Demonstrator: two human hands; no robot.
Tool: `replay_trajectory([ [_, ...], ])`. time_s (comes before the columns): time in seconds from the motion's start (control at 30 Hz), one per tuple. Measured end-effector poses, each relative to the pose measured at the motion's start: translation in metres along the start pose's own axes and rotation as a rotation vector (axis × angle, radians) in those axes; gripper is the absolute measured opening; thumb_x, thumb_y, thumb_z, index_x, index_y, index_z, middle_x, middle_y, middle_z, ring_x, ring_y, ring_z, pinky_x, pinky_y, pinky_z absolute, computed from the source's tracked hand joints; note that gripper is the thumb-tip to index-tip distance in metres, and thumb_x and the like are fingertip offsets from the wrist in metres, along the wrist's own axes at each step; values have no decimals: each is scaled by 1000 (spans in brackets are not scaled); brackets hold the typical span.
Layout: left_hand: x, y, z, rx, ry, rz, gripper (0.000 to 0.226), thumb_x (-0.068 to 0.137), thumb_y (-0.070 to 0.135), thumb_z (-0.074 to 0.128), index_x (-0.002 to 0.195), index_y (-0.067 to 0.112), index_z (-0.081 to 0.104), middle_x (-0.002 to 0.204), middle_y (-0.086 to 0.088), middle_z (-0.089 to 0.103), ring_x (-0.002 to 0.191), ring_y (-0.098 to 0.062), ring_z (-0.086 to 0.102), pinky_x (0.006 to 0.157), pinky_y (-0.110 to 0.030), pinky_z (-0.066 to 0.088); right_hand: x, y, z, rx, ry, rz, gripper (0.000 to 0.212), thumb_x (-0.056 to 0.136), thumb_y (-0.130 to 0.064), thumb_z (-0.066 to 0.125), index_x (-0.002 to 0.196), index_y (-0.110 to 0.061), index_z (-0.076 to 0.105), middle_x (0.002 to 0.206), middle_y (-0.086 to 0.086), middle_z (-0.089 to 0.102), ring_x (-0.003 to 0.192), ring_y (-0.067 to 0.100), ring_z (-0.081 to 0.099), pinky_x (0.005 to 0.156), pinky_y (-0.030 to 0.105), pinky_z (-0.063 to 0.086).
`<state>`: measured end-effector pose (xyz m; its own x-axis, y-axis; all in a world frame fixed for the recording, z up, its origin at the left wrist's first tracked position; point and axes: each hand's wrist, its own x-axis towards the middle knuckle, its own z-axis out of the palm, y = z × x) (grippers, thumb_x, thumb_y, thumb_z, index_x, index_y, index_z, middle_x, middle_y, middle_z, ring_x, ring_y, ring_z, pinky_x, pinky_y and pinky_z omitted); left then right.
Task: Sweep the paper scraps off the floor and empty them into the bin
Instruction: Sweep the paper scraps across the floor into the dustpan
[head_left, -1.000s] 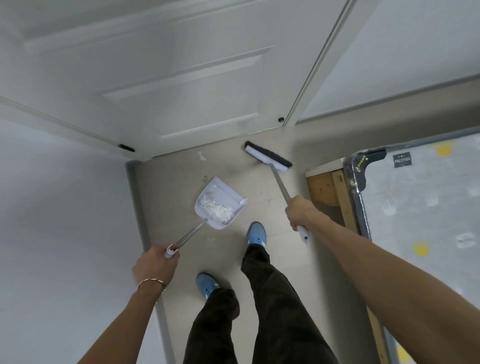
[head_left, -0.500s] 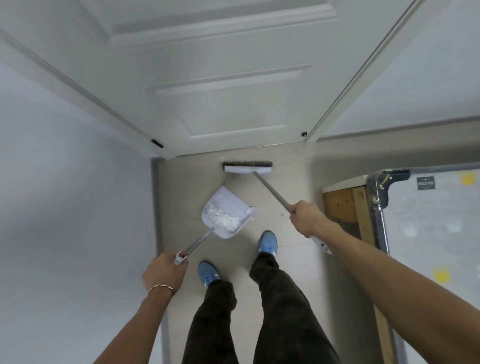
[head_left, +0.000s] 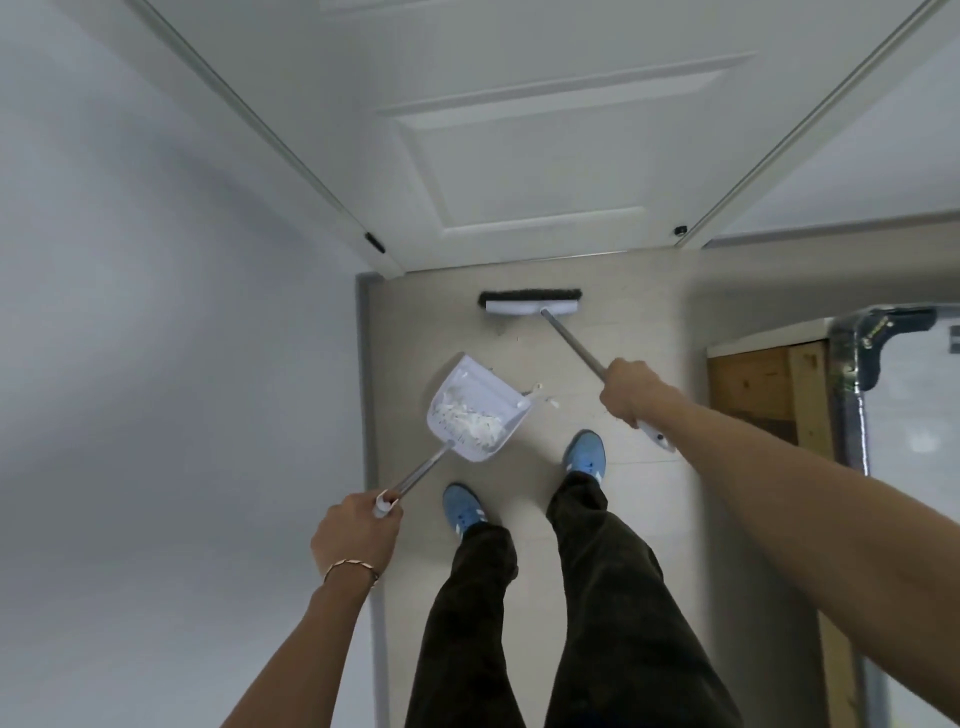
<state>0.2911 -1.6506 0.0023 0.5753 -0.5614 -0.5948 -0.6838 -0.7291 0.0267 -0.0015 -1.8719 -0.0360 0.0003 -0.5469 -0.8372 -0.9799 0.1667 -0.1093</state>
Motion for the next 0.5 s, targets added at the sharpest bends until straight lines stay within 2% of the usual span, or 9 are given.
replay_trajectory([
  [0.03, 0, -3, -1, 2, -5, 5, 29, 85, 45, 52, 71, 27, 69, 64, 1, 65, 64, -24, 64, 60, -30, 54, -8, 12, 6, 14, -24, 19, 23, 93, -7, 45, 115, -2, 51, 80, 8, 54, 61, 22, 58, 46, 27, 45],
  [0.1, 3, -7, -3, 6, -7, 14, 33, 86, 41, 51, 60, 24, 60, 59, 0, 62, 60, -23, 63, 59, -28, 53, -26, 37, 20, 45, -62, 42, 23, 96, -13, 47, 117, -4, 52, 81, 7, 55, 62, 19, 61, 47, 25, 49],
  [0.23, 12, -16, -4, 51, -24, 48, 38, 87, 41, 52, 54, 22, 53, 59, 0, 61, 59, -22, 61, 53, -23, 42, -54, 74, 31, 100, -82, 77, 31, 97, -18, 47, 125, -9, 58, 87, 8, 64, 63, 22, 67, 49, 26, 57],
  [0.37, 23, -29, -8, 116, -24, 125, 34, 85, 43, 54, 58, 22, 60, 60, 1, 62, 60, -22, 62, 53, -23, 43, -88, 93, 34, 192, -56, 115, 34, 98, -19, 49, 129, -12, 60, 81, 6, 64, 57, 17, 60, 43, 19, 46],
  [0.5, 36, -45, -15, 212, -30, 217, 29, 84, 44, 54, 70, 23, 69, 67, 1, 66, 64, -22, 62, 55, -24, 46, -117, 112, 60, 342, -28, 237, 34, 98, -17, 46, 130, -11, 59, 73, 9, 60, 49, 19, 53, 41, 21, 44],
])
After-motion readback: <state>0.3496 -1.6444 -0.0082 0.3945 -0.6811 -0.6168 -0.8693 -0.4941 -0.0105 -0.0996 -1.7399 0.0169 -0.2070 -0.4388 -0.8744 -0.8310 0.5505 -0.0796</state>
